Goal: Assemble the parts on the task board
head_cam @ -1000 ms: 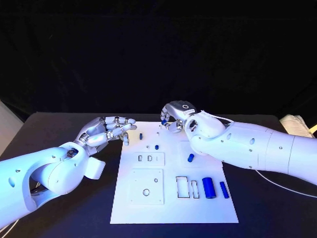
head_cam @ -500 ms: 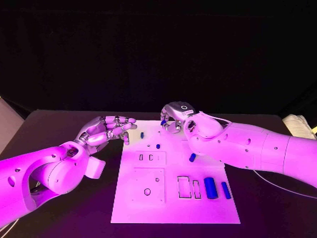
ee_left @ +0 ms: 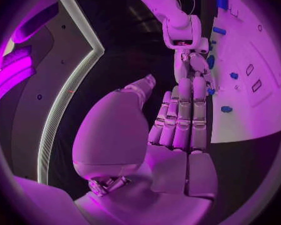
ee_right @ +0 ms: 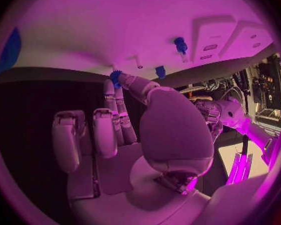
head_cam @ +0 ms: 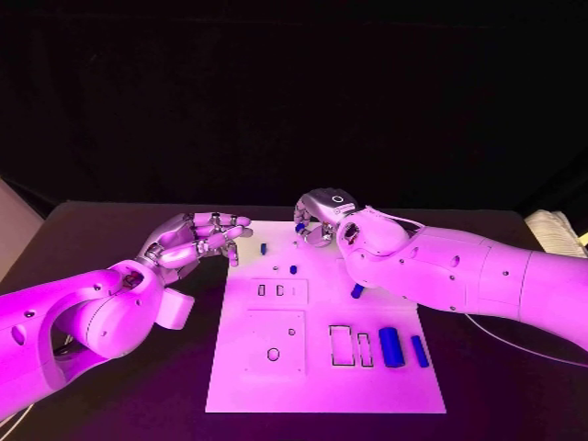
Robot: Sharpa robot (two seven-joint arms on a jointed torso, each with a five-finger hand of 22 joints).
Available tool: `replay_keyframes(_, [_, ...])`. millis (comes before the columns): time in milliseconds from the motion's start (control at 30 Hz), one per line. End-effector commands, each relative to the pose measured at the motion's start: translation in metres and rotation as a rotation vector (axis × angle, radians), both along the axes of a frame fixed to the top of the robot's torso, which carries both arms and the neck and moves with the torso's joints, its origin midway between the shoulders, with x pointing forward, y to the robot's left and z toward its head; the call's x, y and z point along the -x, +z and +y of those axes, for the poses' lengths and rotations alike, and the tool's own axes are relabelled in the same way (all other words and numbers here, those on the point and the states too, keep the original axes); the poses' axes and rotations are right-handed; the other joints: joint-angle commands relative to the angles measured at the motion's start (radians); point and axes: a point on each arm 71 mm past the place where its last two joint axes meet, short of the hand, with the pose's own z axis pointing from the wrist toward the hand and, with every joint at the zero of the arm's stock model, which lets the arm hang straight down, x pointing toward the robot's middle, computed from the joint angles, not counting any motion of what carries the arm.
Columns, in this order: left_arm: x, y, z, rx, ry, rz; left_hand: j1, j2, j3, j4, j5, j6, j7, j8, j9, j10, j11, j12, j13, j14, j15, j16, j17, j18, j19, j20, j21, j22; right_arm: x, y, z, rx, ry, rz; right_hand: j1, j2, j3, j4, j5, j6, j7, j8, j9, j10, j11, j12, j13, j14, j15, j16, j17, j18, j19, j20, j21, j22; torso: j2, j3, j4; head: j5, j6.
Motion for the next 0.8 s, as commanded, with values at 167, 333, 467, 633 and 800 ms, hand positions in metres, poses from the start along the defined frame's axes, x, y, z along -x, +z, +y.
replay_keyframes(167, [0.0,0.002,-0.002,0.011,-0.016,-0.003,-0.003,0.008,0.004,0.0,0.0,-0.008,0.0,-0.006,0.001,-0.006,-0.002,-0.004,-0.001,-0.002,-0.001,-0.005,-0.001,0.006,-0.006,-0.001,0.004,0.001,0.0,-0.003,0.003,0.021,0.014,0.02,-0.012,-0.002,-0.002,0.007,0.008,0.001,-0.002,-0.001,0.0,0.006,0.001,0.003,-0.001,0.051,-0.005,0.002,-0.004,0.006,0.06,-0.007,0.0,0.174,0.001,-0.0004,-0.0023,0.002,0.0])
replay_keyframes(333, [0.0,0.002,-0.003,0.011,-0.017,-0.003,-0.003,0.008,0.004,0.0,0.0,-0.008,0.0,-0.006,0.001,-0.006,-0.002,-0.004,-0.001,-0.002,-0.001,-0.005,-0.001,0.006,-0.006,-0.001,0.004,0.001,-0.002,-0.004,0.002,0.033,0.011,0.03,-0.016,-0.005,-0.003,0.008,0.006,-0.003,-0.001,-0.003,0.001,0.003,0.002,0.0,-0.001,0.05,-0.004,0.0,-0.008,0.008,0.057,-0.007,-0.004,0.169,0.002,0.0001,-0.0015,0.0,-0.001])
replay_keyframes(467, [0.0,0.002,-0.002,0.01,-0.015,-0.003,-0.003,0.008,0.005,-0.001,0.0,-0.008,0.001,-0.007,0.002,-0.006,-0.002,-0.004,-0.001,-0.001,-0.001,-0.006,-0.002,0.006,-0.006,0.0,0.005,0.001,-0.003,-0.004,0.002,0.026,0.018,0.027,-0.047,-0.04,-0.006,0.02,-0.003,-0.06,0.02,-0.038,-0.002,-0.052,0.019,-0.017,-0.005,0.034,0.013,-0.032,-0.064,0.024,0.021,0.003,-0.052,0.096,0.0,-0.0002,-0.0015,0.0,-0.004])
replay_keyframes(633, [0.0,0.002,0.0,0.01,-0.012,-0.002,-0.003,0.008,0.005,-0.001,0.0,-0.008,0.001,-0.007,0.002,-0.006,-0.002,-0.004,-0.001,-0.001,-0.001,-0.006,-0.002,0.006,-0.006,0.0,0.005,0.001,-0.003,-0.002,-0.001,0.007,0.021,0.004,-0.038,-0.066,-0.168,0.045,-0.046,-0.164,0.031,-0.11,-0.017,-0.205,0.04,0.006,-0.025,-0.008,0.027,-0.124,-0.214,0.065,-0.074,0.023,-0.201,-0.098,-0.001,-0.0001,-0.0031,0.005,-0.004])
replay_keyframes(800, [-0.001,0.002,0.002,0.009,-0.004,-0.002,-0.003,0.008,0.005,-0.001,0.0,-0.008,0.001,-0.007,0.002,-0.006,-0.002,-0.004,-0.001,-0.001,-0.001,-0.006,-0.002,0.006,-0.006,0.0,0.005,0.001,0.0,0.0,-0.009,-0.013,0.015,-0.019,0.123,-0.039,-0.451,0.196,-0.048,-0.211,0.016,-0.143,-0.01,-0.326,0.052,0.097,-0.027,-0.038,0.036,-0.178,-0.315,0.084,-0.105,0.03,-0.305,-0.205,0.0,0.0007,-0.0033,0.006,0.0])
